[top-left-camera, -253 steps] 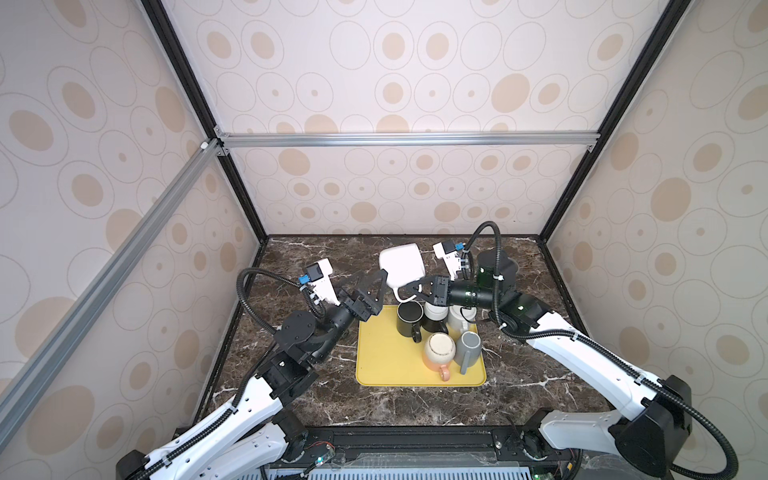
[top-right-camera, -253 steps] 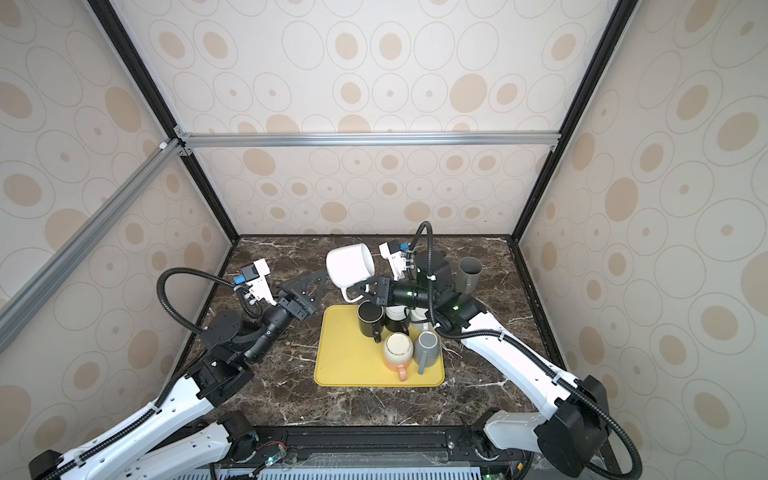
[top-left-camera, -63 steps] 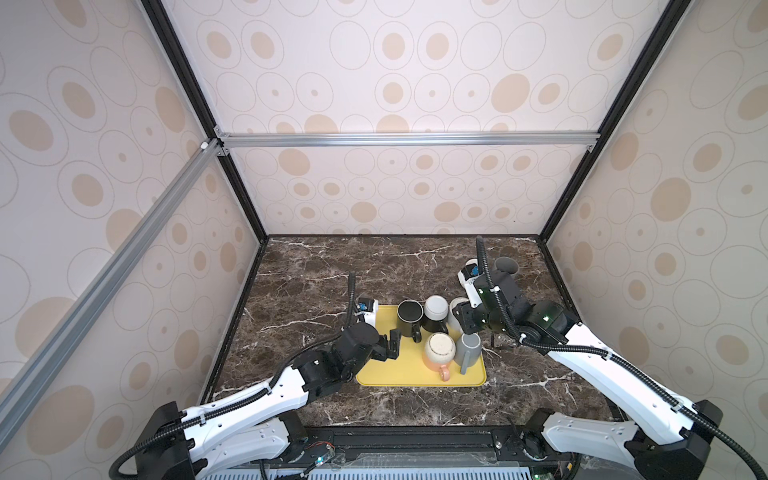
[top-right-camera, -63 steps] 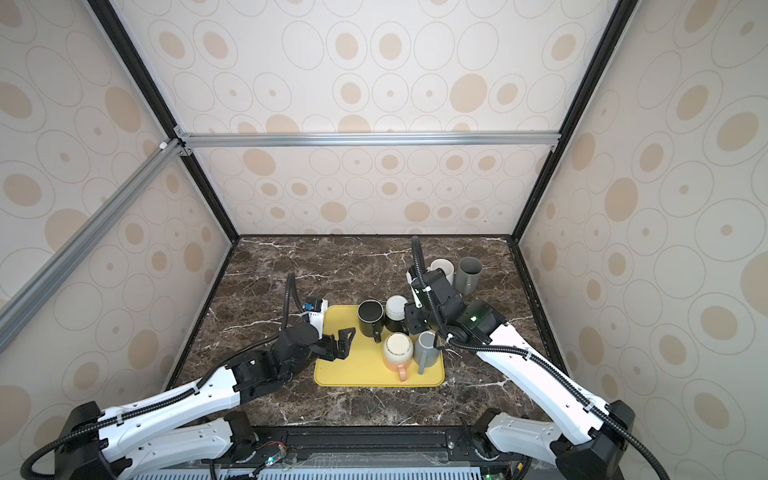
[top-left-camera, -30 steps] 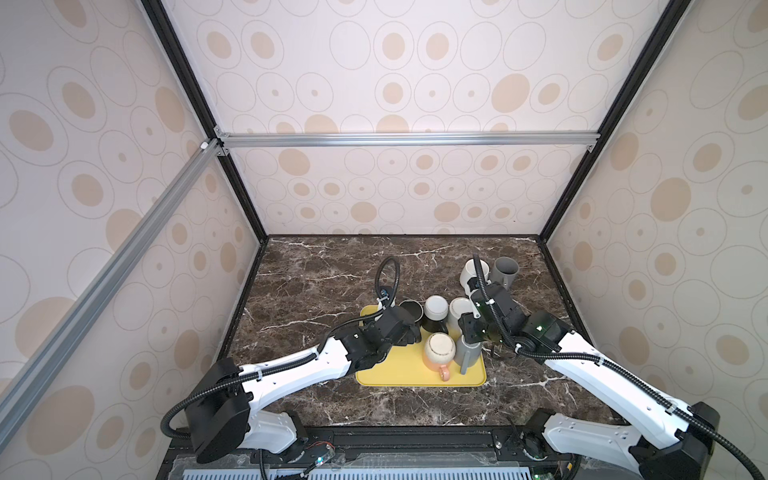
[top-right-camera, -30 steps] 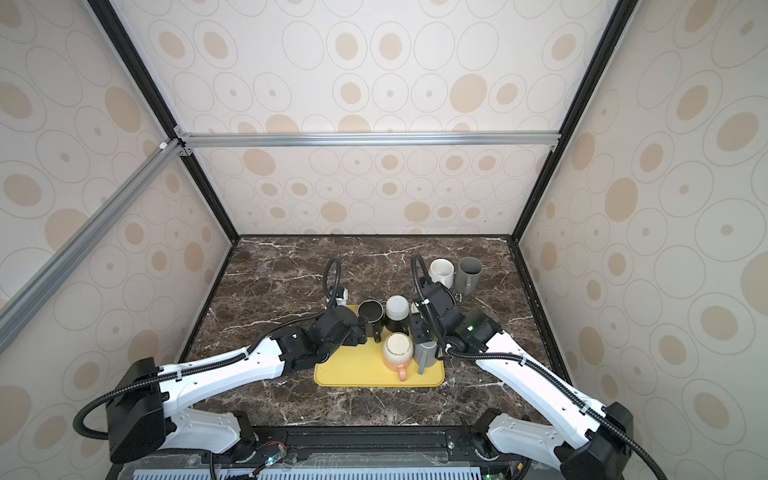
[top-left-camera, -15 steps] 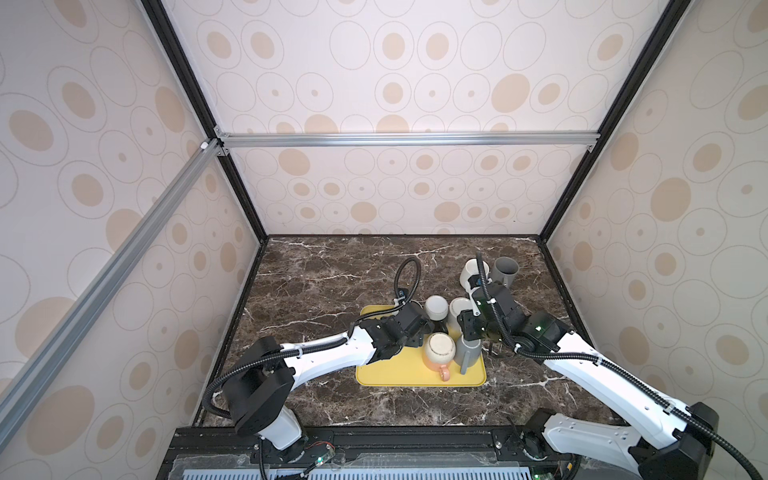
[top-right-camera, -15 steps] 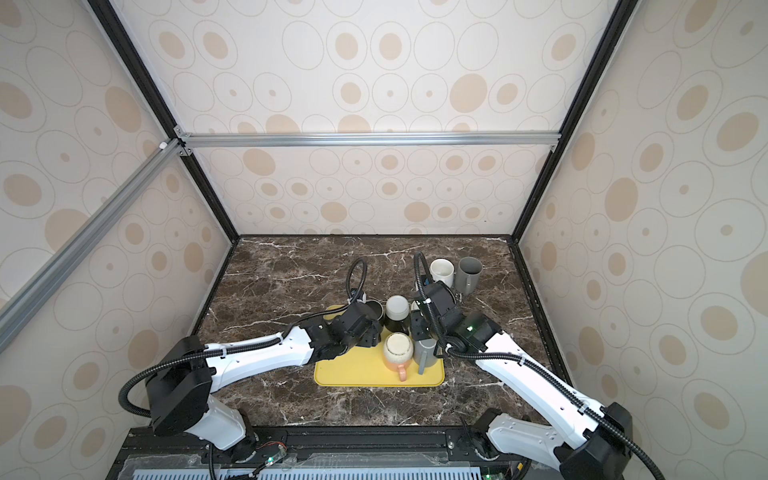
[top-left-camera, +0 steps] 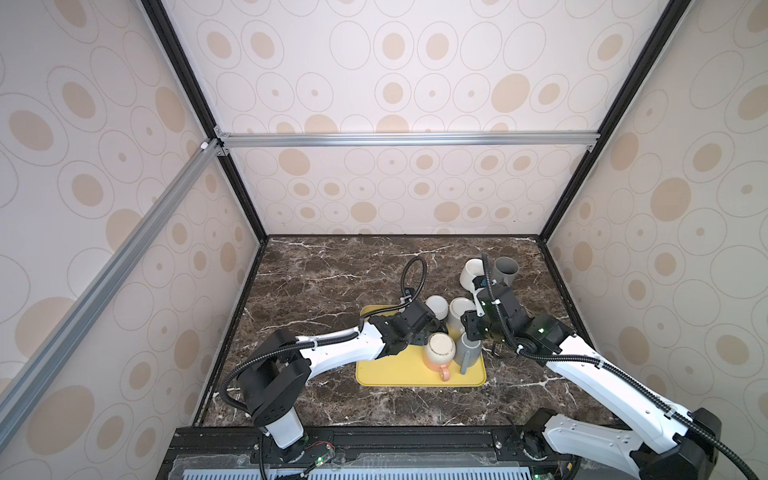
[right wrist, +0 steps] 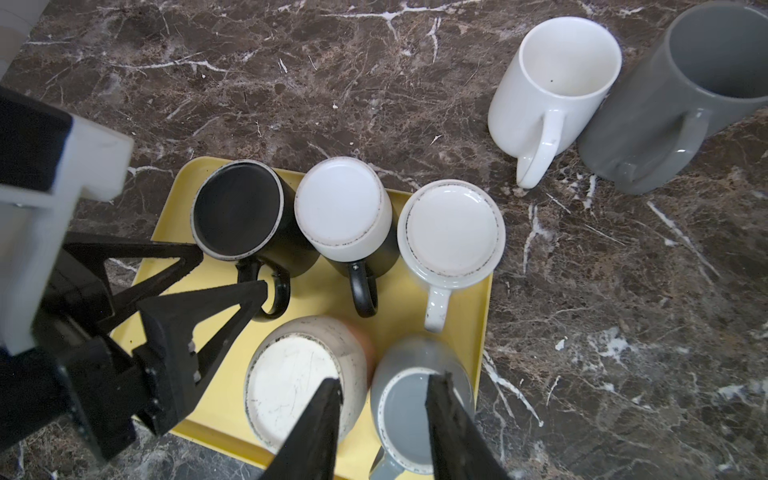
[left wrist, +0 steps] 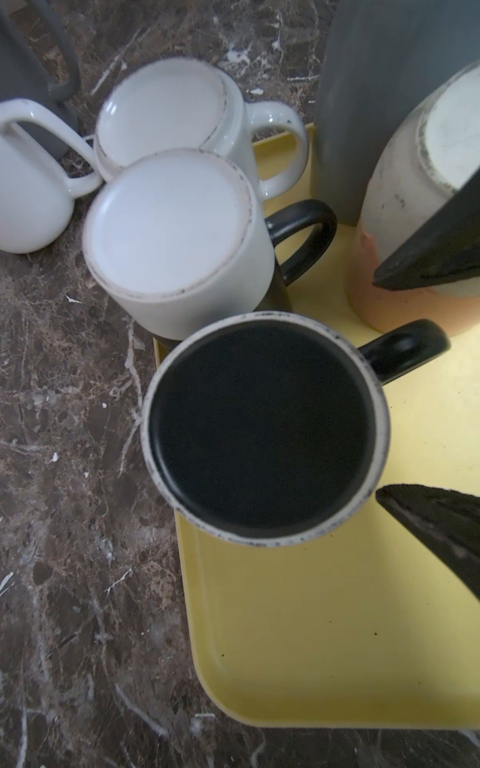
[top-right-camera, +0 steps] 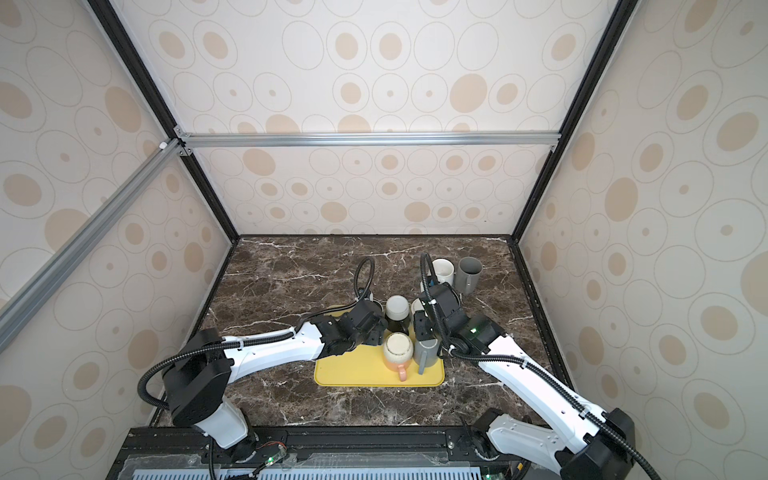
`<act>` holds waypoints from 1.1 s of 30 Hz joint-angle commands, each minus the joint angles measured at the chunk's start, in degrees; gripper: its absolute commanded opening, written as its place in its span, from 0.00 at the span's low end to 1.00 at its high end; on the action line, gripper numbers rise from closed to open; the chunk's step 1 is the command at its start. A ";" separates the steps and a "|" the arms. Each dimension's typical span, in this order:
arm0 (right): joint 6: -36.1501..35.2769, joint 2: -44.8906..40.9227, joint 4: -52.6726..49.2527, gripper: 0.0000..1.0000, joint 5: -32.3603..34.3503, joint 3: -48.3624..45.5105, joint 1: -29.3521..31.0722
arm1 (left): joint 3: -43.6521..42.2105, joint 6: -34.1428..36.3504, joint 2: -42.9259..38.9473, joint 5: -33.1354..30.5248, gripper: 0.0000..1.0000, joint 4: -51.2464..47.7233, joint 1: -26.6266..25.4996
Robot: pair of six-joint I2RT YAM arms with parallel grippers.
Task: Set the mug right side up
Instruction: 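Move left gripper down onto the upside-down black mug on the tray, then close left gripper on the black mug's handle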
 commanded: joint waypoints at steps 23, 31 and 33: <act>-0.52 0.20 1.72 0.38 -1.93 -0.63 -0.98 | -1.66 2.43 -0.81 -2.33 0.71 -1.70 1.79; -0.54 -0.12 2.09 0.37 -1.45 -1.33 -0.90 | 2.31 3.71 3.52 0.43 0.62 -1.86 1.88; -0.52 -0.52 2.49 0.37 -1.63 -1.77 -0.93 | 3.27 3.99 4.29 0.67 0.59 -2.46 1.88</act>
